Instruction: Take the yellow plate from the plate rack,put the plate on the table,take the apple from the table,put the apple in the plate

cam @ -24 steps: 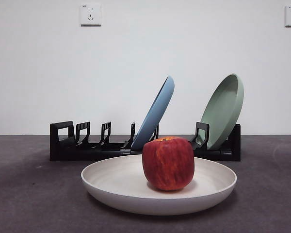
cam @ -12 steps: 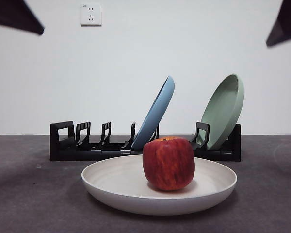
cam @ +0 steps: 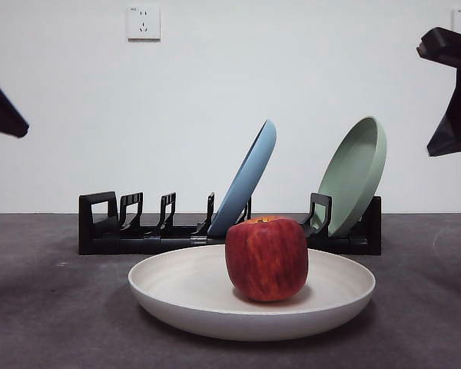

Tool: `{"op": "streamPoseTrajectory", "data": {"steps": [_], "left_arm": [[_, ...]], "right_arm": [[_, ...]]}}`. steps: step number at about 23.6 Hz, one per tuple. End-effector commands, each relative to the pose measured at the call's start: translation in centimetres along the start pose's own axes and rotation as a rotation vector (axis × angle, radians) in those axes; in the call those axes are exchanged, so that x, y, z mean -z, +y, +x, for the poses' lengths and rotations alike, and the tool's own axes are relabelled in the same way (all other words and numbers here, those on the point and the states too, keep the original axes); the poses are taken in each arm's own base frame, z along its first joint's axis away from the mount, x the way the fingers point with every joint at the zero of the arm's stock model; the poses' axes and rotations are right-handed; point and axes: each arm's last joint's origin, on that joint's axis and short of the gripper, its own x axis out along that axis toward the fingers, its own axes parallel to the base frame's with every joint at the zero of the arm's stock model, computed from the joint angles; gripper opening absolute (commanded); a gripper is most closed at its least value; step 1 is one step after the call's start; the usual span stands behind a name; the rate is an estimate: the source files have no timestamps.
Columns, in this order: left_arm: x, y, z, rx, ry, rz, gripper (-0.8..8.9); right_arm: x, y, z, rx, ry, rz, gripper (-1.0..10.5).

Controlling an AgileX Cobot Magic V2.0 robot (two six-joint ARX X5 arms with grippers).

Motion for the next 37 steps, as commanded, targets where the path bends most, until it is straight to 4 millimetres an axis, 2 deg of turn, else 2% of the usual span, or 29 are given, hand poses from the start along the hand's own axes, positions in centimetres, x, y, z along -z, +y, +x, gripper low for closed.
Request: {"op": "streamPoseTrajectory", "data": {"steps": [1,9,11,14,17,19,21,24,29,34,37], "left_arm": [[0.2,0.0,0.0,-0.001,0.010,-0.005,-0.02],[0.2,0.0,0.0,-0.001,0.012,-0.005,-0.02],[0.1,0.2,-0.9,-0.010,-0.028,-0.006,-0.02],[-0.6,1.1,-3.3,-0.055,-0.178,-0.008,-0.02],[-0.6,2.3,-5.7,-0.177,-0.318,-0.020,-0.02],[-0.1,3.1,-6.5,-0.275,-0.364,-0.046,-0.02],[0.9,3.7,-6.4,-0.348,-0.361,-0.066,-0.02],[3.3,4.5,-5.1,-0.423,-0.320,-0.091,-0.01],[6.8,5.2,-3.1,-0.478,-0.299,-0.112,-0.02],[8.6,5.4,-2.2,-0.479,-0.266,-0.124,-0.02],[9.0,5.4,-2.0,-0.476,-0.248,-0.130,-0.01]], "right_arm": [[0.0,0.0,0.0,0.001,-0.008,0.019,0.0],[0.0,0.0,0.0,0.001,-0.007,0.018,0.0],[0.0,0.0,0.0,0.001,-0.007,0.018,0.0],[0.0,0.0,0.0,0.001,-0.008,0.019,0.0],[0.0,0.0,0.0,0.001,-0.008,0.019,0.0],[0.0,0.0,0.0,0.001,-0.008,0.019,0.0],[0.0,0.0,0.0,0.001,-0.008,0.019,0.0],[0.0,0.0,0.0,0.001,-0.008,0.019,0.0],[0.0,0.0,0.0,0.001,-0.008,0.019,0.0],[0.0,0.0,0.0,0.001,-0.007,0.018,0.0],[0.0,0.0,0.0,0.001,-0.008,0.019,0.0]]}}
